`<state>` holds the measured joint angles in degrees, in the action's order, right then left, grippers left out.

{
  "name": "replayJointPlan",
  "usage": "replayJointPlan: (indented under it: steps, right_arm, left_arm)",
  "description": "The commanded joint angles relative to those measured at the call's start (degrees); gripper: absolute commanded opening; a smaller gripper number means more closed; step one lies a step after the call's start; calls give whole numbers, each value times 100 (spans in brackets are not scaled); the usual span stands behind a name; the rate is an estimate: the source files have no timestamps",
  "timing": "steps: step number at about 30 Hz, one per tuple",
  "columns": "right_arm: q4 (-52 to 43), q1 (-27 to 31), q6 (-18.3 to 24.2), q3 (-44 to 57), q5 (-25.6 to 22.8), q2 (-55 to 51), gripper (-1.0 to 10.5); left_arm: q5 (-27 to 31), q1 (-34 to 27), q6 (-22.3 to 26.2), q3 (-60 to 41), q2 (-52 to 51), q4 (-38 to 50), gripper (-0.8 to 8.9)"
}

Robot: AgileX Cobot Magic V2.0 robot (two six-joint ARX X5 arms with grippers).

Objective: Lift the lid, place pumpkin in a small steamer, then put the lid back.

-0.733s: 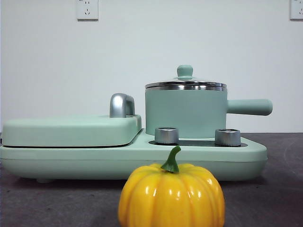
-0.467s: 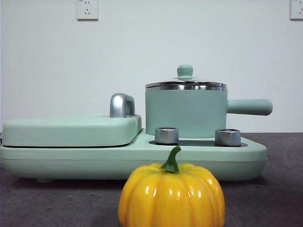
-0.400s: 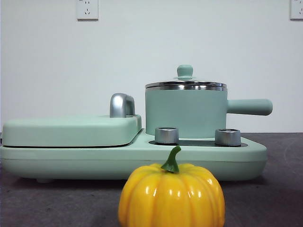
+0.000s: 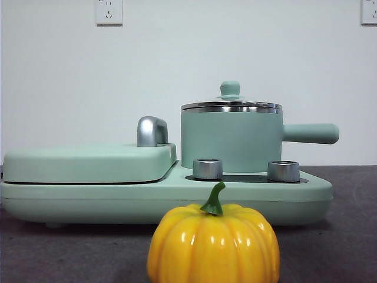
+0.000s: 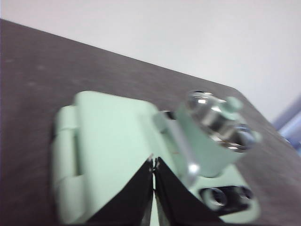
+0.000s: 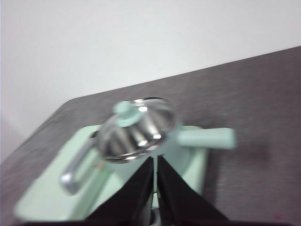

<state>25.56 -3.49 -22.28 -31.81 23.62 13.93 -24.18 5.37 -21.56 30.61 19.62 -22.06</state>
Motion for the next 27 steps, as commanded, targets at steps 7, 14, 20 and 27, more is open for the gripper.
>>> replayJointPlan:
  steps: [7,14,20,27]
  right_arm:
    - [1362,-15,920,-1626,1325,1082,8]
    - [1998,-15,1462,-2146,1786,1403,8]
    - [2155,-15,1410,-2146,1840,1403,232]
    - [2210,-15,1390,-2146,1840,1403,498]
  left_arm:
    - [-1117,245,492,1425,1143,-459,8]
    - [-1659,605,975,1860,1408,-977,65]
    - [-1657,756,1021,1862,1412,-981,293]
    - [-1655,852,1019,1862,1541,-931,442]
